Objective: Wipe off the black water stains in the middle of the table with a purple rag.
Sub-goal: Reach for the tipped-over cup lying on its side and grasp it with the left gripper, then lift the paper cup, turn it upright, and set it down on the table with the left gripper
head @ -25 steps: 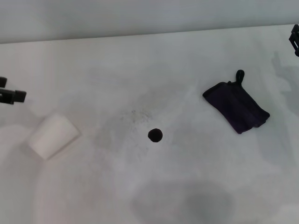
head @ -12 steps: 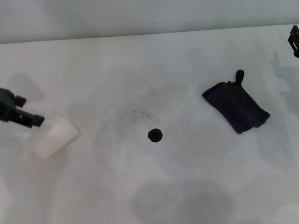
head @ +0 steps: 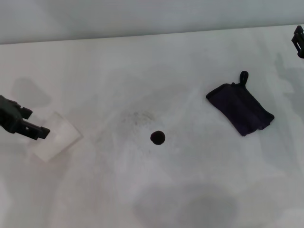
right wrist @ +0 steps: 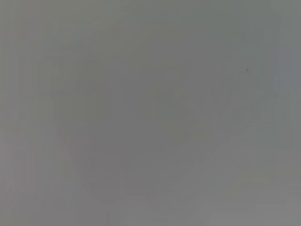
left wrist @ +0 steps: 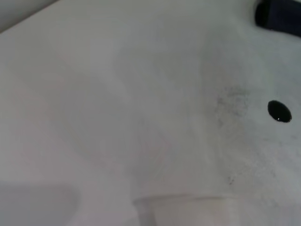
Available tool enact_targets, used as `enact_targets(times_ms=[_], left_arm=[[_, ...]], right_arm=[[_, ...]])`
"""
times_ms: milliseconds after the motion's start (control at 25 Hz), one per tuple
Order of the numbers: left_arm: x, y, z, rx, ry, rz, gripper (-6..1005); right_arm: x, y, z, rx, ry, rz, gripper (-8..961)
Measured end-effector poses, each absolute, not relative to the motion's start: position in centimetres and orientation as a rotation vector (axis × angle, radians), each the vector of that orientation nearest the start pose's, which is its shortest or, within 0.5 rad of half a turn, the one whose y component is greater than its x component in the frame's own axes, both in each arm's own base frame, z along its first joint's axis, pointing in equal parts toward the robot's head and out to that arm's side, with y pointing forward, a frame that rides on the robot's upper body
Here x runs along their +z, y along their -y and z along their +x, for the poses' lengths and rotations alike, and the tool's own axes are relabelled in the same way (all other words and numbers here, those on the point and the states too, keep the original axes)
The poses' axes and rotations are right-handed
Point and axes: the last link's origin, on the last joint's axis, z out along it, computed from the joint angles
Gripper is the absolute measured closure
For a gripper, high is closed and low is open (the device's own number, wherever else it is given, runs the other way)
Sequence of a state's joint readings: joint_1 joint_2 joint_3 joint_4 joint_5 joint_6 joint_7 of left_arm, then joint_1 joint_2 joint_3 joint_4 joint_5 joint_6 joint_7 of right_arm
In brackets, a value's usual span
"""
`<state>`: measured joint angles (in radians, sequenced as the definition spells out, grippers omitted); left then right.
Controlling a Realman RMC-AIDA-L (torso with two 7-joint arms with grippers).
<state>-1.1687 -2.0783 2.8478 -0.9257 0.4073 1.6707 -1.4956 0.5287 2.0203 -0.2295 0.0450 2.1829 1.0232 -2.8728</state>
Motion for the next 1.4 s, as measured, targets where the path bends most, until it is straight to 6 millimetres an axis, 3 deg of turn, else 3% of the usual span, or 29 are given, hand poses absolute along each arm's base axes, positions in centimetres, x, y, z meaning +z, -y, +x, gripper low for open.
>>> enact_targets(times_ms=[560,1400], left_arm=[[2.6,-38.9,-25.1,0.354,0.822,-2.797,126],[0.1,-39.3,-25.6,0.456,0.759,-2.817,141]], right_arm=[[3.4,-35.2,37.8,0.593,-0.767,-1.369,226],[3.3,-35.0,38.2,0.582,-0.789,-1.366,227]])
